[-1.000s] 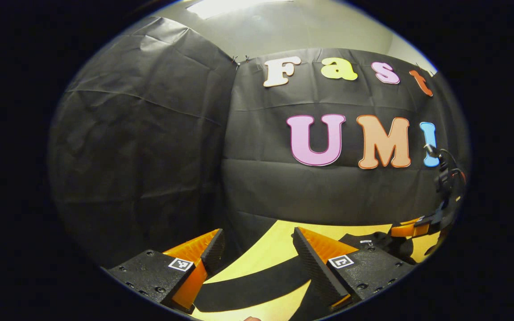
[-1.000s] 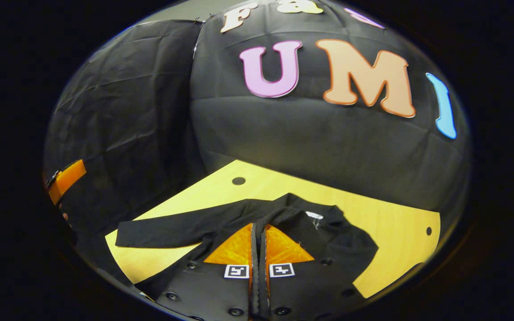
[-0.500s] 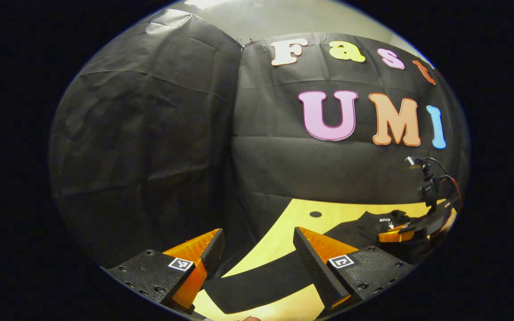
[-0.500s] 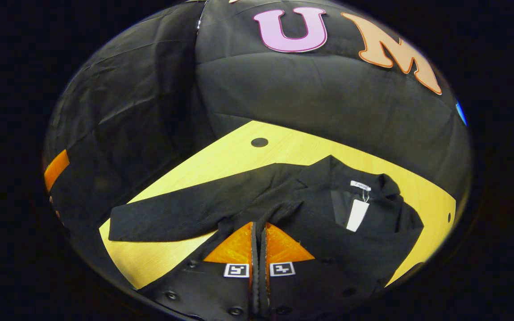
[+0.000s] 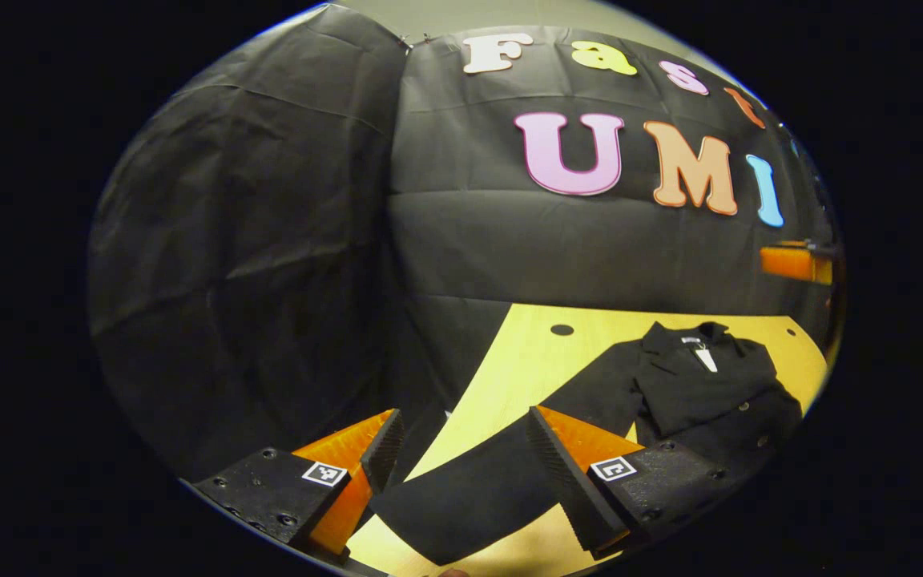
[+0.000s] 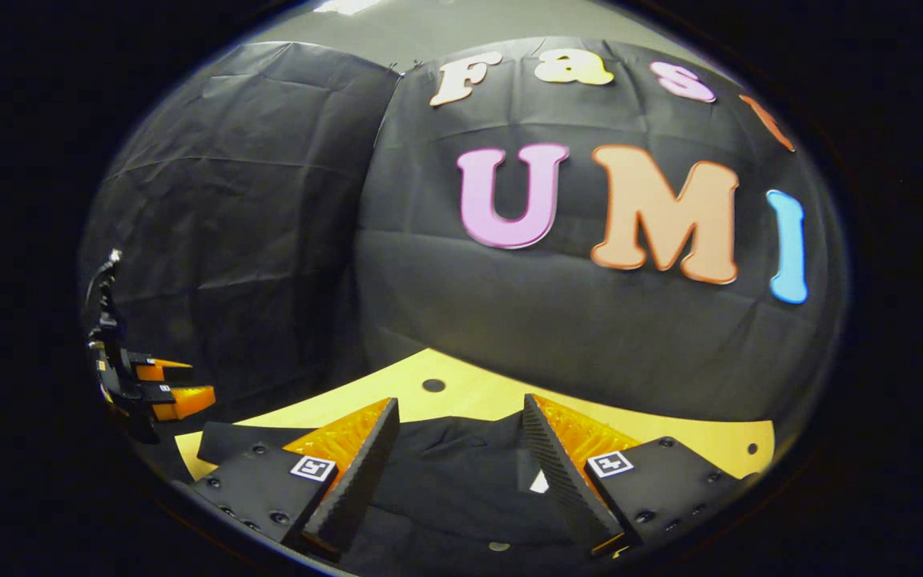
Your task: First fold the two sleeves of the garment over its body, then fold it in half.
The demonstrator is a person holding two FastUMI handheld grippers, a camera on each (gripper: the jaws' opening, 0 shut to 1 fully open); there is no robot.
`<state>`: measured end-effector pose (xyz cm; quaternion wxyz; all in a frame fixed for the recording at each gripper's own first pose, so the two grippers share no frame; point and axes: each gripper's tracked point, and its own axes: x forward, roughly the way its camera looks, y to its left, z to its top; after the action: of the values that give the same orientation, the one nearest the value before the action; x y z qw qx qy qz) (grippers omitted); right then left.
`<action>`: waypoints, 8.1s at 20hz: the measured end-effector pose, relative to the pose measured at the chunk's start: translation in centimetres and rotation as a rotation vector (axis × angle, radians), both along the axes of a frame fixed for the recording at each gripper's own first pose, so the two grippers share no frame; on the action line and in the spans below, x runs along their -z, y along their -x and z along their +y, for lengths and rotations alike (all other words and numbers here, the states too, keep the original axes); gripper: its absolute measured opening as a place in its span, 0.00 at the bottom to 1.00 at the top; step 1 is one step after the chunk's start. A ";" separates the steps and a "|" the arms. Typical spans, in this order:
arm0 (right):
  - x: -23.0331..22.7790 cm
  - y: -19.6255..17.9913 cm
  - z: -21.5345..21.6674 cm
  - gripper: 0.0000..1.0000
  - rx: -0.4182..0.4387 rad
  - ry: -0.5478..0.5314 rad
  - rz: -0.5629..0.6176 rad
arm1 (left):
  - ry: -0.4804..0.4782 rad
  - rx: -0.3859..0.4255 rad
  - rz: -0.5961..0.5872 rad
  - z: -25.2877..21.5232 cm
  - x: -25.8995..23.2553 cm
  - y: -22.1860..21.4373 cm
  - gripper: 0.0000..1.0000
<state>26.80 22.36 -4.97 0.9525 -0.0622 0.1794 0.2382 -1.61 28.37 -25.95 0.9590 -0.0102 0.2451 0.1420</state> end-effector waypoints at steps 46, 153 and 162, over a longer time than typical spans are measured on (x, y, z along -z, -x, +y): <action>0.1 6.6 -13.6 0.99 0.186 0.031 0.032 | 0.172 0.077 0.056 -5.9 -1.6 -1.8 0.00; 21.5 31.3 -24.2 0.03 0.202 0.113 0.608 | 0.326 0.261 0.338 -23.9 8.1 16.1 0.00; 8.1 21.7 -21.9 0.02 0.238 -0.073 0.294 | 0.272 0.305 0.137 -21.7 -2.8 6.8 0.00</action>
<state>5.11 0.47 -13.06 0.9391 0.0296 0.3137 0.1369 -8.42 6.63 -23.15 0.9403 -0.0924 0.3252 -0.0388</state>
